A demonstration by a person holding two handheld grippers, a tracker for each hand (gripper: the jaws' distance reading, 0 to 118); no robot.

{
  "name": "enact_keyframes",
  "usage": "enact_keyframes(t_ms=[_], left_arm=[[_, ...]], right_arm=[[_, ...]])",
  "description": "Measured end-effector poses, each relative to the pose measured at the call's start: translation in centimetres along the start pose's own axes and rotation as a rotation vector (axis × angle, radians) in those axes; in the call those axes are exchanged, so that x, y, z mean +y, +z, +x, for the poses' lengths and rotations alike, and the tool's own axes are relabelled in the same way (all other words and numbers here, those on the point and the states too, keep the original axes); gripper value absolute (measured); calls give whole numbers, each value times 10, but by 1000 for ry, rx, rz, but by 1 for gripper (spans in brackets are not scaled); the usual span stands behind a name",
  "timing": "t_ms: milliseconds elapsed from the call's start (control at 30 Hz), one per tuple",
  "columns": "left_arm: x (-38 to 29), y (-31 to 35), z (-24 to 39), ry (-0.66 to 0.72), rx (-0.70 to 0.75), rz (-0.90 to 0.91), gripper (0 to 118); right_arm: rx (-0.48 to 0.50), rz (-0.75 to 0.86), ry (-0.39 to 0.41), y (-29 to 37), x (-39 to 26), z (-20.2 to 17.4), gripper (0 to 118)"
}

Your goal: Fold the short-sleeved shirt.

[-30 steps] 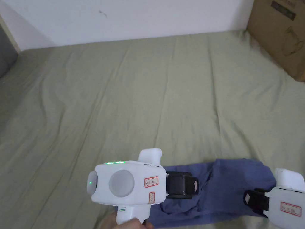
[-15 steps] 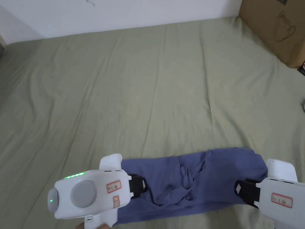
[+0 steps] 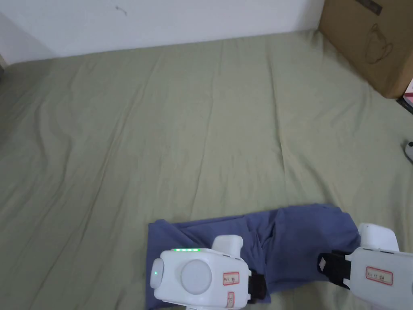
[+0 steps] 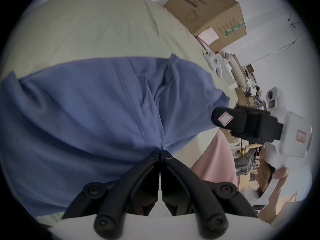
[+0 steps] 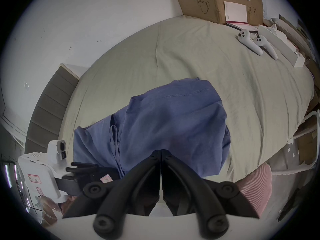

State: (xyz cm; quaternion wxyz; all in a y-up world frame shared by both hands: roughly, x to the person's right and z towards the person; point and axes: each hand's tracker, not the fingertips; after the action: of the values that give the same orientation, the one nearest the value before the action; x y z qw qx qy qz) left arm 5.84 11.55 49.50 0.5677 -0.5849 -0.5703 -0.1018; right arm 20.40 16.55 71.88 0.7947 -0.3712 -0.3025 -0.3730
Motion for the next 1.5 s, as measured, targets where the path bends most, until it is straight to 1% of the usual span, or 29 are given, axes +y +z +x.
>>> enact_keyframes(t_ms=[67,133,200,267,300,333,400,433,500,567,600,667,700,767,867,933,967,1000,1033,1067,1133,1167,1233,1267,1433,1500], left_arm=[[-1,4,-5,13,-36,-4,2],[-1,21,-11,32,-83,24,2],[1,48,-18,36,-86,96,2],[2,80,-33,69,-98,180,2],[1,97,-45,100,-113,224,3],[-2,113,-60,149,-130,266,6],[-8,140,-96,237,-132,322,9],[-14,149,-114,280,-121,347,14],[-27,161,-148,353,-90,358,56],[-41,161,-171,395,-56,386,102],[-48,162,-178,400,-49,397,108],[-52,157,-186,398,-87,381,106],[-54,150,-186,421,-147,351,106],[-51,135,-187,424,-212,296,106],[-44,108,-187,410,-253,236,106],[-42,101,-191,426,-301,250,105],[-40,101,-193,462,-343,259,97],[-39,99,-198,480,-389,252,75],[-38,96,-202,486,-408,238,35],[-38,93,-204,474,-372,222,14],[-40,84,-208,449,-315,154,14],[-41,86,-211,438,-347,165,14],[-42,95,-218,490,-417,218,14],[-43,100,-222,480,-430,227,14],[-53,138,-246,475,-370,238,14],[-62,164,-259,446,-301,246,14]], right_arm=[[-3,0,1,1,1,1,1],[-5,5,13,5,2,0,1],[-8,14,25,8,5,-3,1],[-6,19,33,8,7,-7,1],[-5,21,40,8,9,-10,1],[-4,21,49,9,9,-16,1],[1,20,69,7,10,-25,1],[4,15,81,5,11,-28,1],[9,2,105,1,11,-40,1],[14,-12,127,-4,11,-49,1],[16,-19,137,-7,11,-54,1],[21,-31,152,-12,11,-63,1],[26,-35,158,-14,12,-67,1],[33,-44,170,-18,12,-73,1],[41,-55,197,-20,12,-82,1],[42,-59,212,-20,12,-85,1],[41,-65,218,-21,12,-85,1],[38,-71,223,-21,12,-85,1],[33,-75,227,-23,11,-84,1],[26,-81,229,-25,11,-84,1],[13,-92,227,-27,10,-82,1],[10,-95,225,-27,10,-82,1],[7,-100,221,-26,10,-80,1],[6,-102,220,-26,9,-80,1],[-15,-103,211,-28,13,-81,1],[-6,-98,208,-28,15,-82,1]])
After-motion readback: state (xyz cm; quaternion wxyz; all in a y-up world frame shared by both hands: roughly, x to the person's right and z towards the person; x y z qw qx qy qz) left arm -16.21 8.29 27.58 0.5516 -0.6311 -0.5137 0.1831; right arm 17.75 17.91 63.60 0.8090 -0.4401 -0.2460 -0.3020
